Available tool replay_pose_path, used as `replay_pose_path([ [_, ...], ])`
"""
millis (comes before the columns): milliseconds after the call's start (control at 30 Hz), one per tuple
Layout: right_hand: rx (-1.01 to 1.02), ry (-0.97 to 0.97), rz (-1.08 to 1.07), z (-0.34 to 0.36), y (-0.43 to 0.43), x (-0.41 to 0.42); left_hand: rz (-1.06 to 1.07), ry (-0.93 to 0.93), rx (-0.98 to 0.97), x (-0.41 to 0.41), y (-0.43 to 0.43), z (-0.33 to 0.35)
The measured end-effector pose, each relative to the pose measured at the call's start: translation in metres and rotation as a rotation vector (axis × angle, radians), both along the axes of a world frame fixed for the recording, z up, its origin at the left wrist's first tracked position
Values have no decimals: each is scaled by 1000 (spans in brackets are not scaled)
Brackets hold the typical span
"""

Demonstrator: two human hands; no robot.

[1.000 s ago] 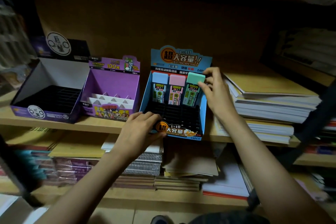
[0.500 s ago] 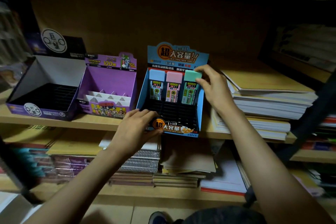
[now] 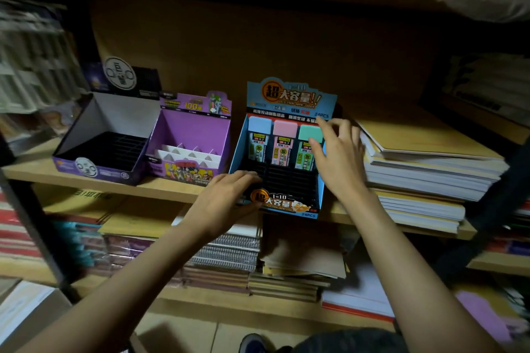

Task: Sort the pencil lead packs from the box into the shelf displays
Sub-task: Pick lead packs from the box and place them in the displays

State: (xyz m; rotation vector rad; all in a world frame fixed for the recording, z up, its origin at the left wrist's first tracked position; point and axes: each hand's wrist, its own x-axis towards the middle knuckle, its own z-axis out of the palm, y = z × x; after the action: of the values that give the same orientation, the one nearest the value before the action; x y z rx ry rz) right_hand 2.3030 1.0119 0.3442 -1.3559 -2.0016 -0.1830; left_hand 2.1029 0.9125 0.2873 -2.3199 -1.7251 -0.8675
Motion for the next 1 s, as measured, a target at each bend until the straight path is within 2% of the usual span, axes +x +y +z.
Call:
replay_pose_path([
  [167, 7, 144, 317, 13, -40, -24, 99, -62, 103, -34, -38, 8],
  [300, -140, 45, 555, 12, -70, -77, 239, -96, 104, -85, -69, 4],
  [433, -127, -246, 532, -6, -81, -131, 439, -181, 35, -137, -84, -5],
  [567, -60, -434, 451, -20, -64, -168, 535, -118, -19, -183, -69, -5],
  [767, -147, -482, 362, -42, -39, -199, 586, 18, -175, -229, -47, -5],
  [1000, -164, -399, 444, -39, -30, -205, 736, 63, -46, -220, -58, -16],
])
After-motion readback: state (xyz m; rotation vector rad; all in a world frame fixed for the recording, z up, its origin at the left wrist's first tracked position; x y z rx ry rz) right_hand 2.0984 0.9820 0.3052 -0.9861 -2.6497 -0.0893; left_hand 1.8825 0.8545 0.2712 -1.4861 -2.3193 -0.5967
